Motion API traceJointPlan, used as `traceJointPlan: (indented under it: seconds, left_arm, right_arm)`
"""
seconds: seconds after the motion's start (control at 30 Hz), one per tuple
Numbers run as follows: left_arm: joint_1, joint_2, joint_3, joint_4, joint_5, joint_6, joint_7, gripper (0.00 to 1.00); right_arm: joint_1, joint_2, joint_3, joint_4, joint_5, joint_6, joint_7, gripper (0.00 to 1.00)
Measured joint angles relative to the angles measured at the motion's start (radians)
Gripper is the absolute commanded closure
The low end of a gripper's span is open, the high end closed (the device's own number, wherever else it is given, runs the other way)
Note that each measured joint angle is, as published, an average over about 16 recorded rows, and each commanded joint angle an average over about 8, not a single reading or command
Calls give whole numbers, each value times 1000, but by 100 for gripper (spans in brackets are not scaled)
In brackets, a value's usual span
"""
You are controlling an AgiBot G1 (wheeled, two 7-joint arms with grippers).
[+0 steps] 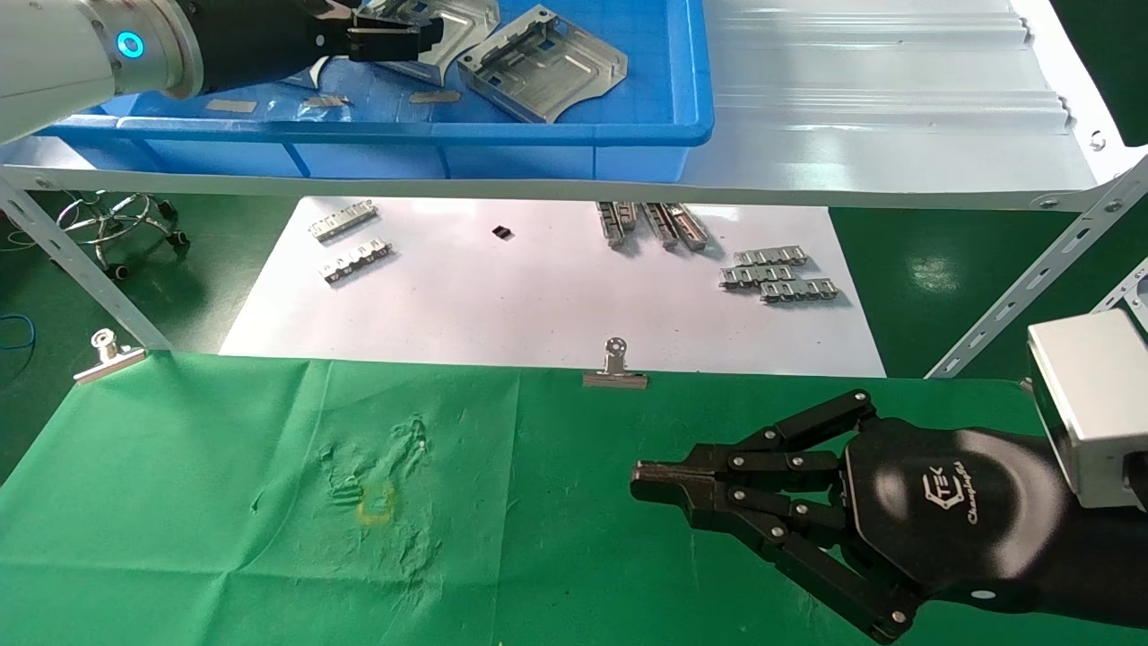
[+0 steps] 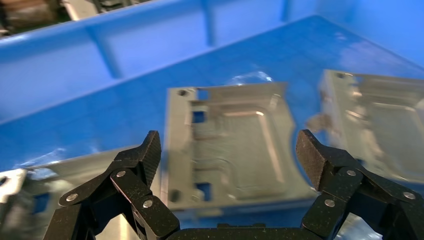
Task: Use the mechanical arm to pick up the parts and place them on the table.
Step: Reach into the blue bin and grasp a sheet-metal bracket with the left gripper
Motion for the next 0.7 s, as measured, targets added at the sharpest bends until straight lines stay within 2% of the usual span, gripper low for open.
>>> traceJointPlan:
  seconds: [0.37,0.7]
  left_arm:
    - [-13,53,-8,88,-6,-172,30,100]
    - [-11,65,-12,102,-10,-223,43,100]
  right_arm:
    - [0,0,0,0,0,0,0,100]
    - [0,0,0,0,0,0,0,100]
